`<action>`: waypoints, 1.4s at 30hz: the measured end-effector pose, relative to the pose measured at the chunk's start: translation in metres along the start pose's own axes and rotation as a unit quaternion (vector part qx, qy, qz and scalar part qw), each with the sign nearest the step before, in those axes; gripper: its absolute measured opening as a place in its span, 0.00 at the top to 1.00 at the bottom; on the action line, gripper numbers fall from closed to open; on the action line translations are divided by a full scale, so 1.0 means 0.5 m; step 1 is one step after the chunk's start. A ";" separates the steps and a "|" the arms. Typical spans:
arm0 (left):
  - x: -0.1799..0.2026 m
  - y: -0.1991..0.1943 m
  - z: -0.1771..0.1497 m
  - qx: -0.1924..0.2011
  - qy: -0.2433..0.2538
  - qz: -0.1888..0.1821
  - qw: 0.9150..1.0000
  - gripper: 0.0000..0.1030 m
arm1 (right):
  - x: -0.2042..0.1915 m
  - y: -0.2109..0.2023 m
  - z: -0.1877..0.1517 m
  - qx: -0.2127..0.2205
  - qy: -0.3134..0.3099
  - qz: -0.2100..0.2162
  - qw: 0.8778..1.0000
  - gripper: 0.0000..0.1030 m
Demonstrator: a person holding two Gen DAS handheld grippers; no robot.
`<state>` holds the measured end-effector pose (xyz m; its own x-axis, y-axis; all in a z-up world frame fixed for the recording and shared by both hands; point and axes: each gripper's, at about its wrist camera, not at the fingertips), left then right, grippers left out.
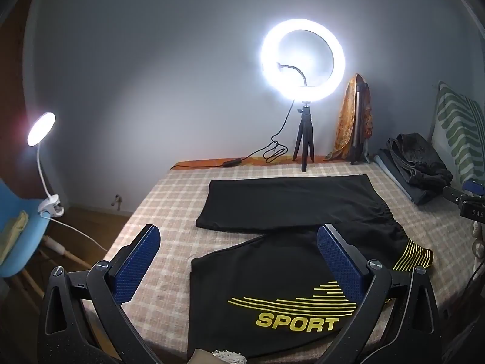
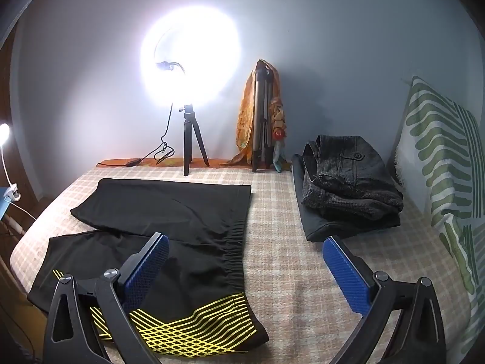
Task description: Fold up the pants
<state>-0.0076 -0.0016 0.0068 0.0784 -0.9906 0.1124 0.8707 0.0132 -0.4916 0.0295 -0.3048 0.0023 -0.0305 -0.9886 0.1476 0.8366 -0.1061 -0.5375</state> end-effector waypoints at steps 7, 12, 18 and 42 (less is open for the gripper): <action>-0.004 0.008 0.010 -0.004 -0.003 -0.001 1.000 0.00 | -0.001 -0.003 -0.002 0.002 0.002 -0.001 1.000 0.00; 0.008 -0.004 -0.008 0.000 0.001 -0.001 1.000 0.00 | 0.001 -0.004 -0.004 0.003 0.001 0.000 1.000 0.00; 0.007 -0.006 -0.010 0.003 0.000 -0.001 1.000 0.00 | -0.001 -0.005 -0.002 0.003 0.000 0.000 1.000 0.00; 0.010 -0.010 -0.014 0.003 0.001 -0.003 1.000 0.00 | -0.005 -0.001 -0.002 0.004 -0.002 0.004 1.000 0.00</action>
<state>-0.0152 -0.0076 0.0037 0.0718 -0.9910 0.1129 0.8742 0.0080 -0.4855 0.0285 -0.3022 0.0016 -0.0224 -0.9889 0.1471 0.8413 -0.0981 -0.5316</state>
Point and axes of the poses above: each gripper's, at about its wrist camera, not at the fingertips, and y roughly the way its jaws point, x to its right, z to its top, and after that the axes turned 12 degrees about -y, right-handed
